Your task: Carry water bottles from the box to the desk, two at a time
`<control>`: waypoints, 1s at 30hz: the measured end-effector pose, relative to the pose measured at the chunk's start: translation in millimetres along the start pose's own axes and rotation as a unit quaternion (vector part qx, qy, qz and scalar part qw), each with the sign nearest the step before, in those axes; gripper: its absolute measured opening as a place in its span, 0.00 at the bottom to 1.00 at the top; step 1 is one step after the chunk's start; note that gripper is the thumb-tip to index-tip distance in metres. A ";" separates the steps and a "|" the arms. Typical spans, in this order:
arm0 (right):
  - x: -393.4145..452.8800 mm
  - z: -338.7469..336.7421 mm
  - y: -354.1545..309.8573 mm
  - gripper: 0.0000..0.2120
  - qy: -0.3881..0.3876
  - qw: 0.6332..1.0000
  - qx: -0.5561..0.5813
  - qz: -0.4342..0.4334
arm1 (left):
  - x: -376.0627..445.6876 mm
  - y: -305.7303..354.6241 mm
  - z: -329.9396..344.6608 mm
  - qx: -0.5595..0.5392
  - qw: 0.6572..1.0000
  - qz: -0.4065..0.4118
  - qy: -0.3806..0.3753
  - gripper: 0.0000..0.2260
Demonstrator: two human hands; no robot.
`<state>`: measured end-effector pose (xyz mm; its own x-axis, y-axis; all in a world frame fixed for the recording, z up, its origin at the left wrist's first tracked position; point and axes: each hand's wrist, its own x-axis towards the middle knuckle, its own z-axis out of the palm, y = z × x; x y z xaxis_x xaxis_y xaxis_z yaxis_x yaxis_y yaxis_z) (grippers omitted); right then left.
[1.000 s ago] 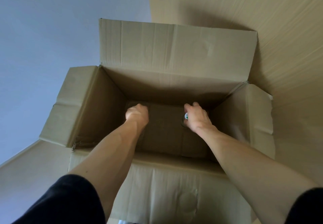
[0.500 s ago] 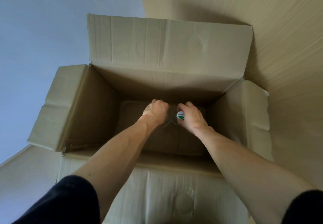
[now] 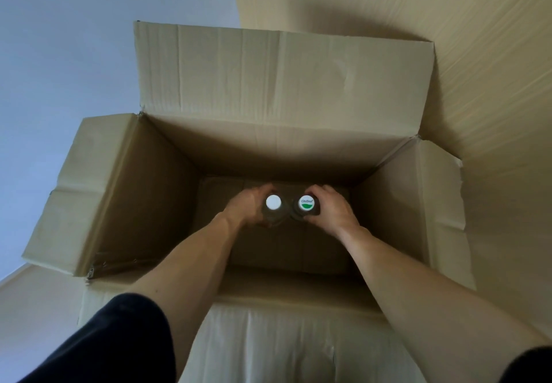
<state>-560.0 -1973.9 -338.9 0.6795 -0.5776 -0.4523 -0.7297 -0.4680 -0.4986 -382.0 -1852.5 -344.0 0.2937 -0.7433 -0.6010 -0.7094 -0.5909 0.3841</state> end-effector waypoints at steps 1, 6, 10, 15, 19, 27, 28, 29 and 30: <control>2.4 1.4 2.8 0.28 -0.007 1.000 0.000 0.004 | 1.3 -5.3 3.9 -0.010 1.000 -0.006 -0.003 0.42; 16.8 14.0 16.1 0.42 -0.059 0.997 0.000 0.046 | 12.1 -23.1 23.5 -0.058 0.997 -0.036 -0.024 0.48; 26.3 26.5 25.0 0.47 -0.075 0.994 0.052 0.061 | 22.6 -27.7 32.4 -0.132 0.990 -0.043 -0.018 0.45; 30.2 37.2 27.1 0.42 -0.041 0.991 0.106 0.067 | 29.4 -32.1 36.8 -0.185 0.982 -0.028 0.006 0.40; 30.2 42.5 27.7 0.42 -0.028 0.989 0.123 0.075 | 29.7 -31.8 44.1 -0.224 0.974 -0.019 0.012 0.41; 27.5 41.5 26.3 0.37 0.000 0.985 0.152 0.079 | 32.3 -31.7 41.3 -0.300 0.953 -0.024 0.012 0.34; 26.9 40.0 25.7 0.36 -0.001 0.984 0.158 0.078 | 32.0 -30.6 40.2 -0.310 0.950 -0.028 0.006 0.33; 26.3 38.4 25.1 0.36 -0.003 0.983 0.164 0.077 | 31.1 -30.0 39.6 -0.322 0.946 -0.033 -0.002 0.32; 25.3 36.6 24.5 0.37 -0.005 0.982 0.173 0.078 | 29.5 -29.2 38.7 -0.334 0.942 -0.037 -0.012 0.31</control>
<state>-557.8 -1975.5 -389.5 0.5634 -0.6168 -0.5497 -0.7565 -0.1176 -0.6434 -377.5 -1845.0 -400.1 0.3063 -0.6900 -0.6558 -0.1247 -0.7121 0.6909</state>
